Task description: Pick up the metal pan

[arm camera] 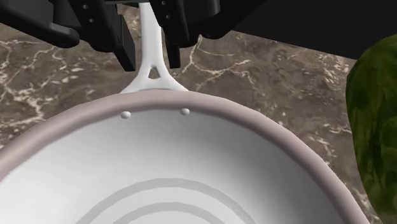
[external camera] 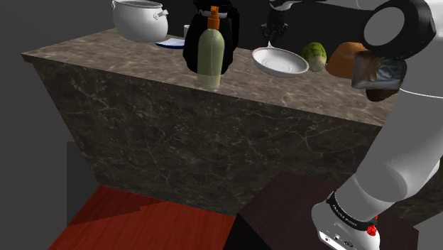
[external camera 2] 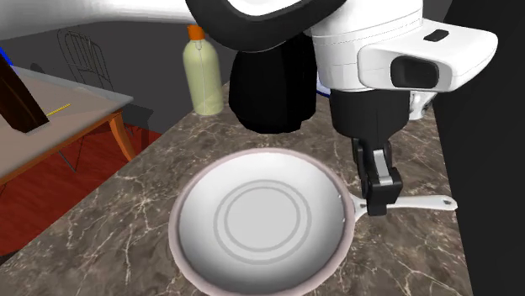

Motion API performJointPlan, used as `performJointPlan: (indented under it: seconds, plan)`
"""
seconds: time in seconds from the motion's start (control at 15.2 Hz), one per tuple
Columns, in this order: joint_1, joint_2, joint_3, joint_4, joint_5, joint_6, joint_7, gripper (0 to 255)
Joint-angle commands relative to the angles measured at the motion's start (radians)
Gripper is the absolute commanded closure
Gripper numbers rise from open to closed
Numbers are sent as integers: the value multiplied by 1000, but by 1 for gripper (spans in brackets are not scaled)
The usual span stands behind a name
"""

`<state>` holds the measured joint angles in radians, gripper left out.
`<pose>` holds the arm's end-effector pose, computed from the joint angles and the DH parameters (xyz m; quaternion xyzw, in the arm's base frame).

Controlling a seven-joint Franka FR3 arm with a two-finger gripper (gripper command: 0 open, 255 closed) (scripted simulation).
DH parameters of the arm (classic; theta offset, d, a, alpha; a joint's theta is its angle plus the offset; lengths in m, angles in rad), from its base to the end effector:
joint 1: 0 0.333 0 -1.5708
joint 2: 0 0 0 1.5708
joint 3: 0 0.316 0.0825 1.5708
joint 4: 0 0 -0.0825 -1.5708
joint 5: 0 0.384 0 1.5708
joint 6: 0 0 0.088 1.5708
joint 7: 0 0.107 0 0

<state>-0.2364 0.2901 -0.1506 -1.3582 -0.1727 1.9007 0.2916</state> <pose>0.6213 -0.2505 0.5865 0.9375 -0.3064 0.1217 0.1112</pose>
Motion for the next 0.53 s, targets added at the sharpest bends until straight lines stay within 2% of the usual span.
performJointPlan:
  seconds: [0.0,0.33,0.46]
  plan:
    - [-1,8,0,41,3,-32,-6,255]
    - [-4,31,0,142,11,-109,-22,255]
    - [-4,32,0,146,11,-111,-22,255]
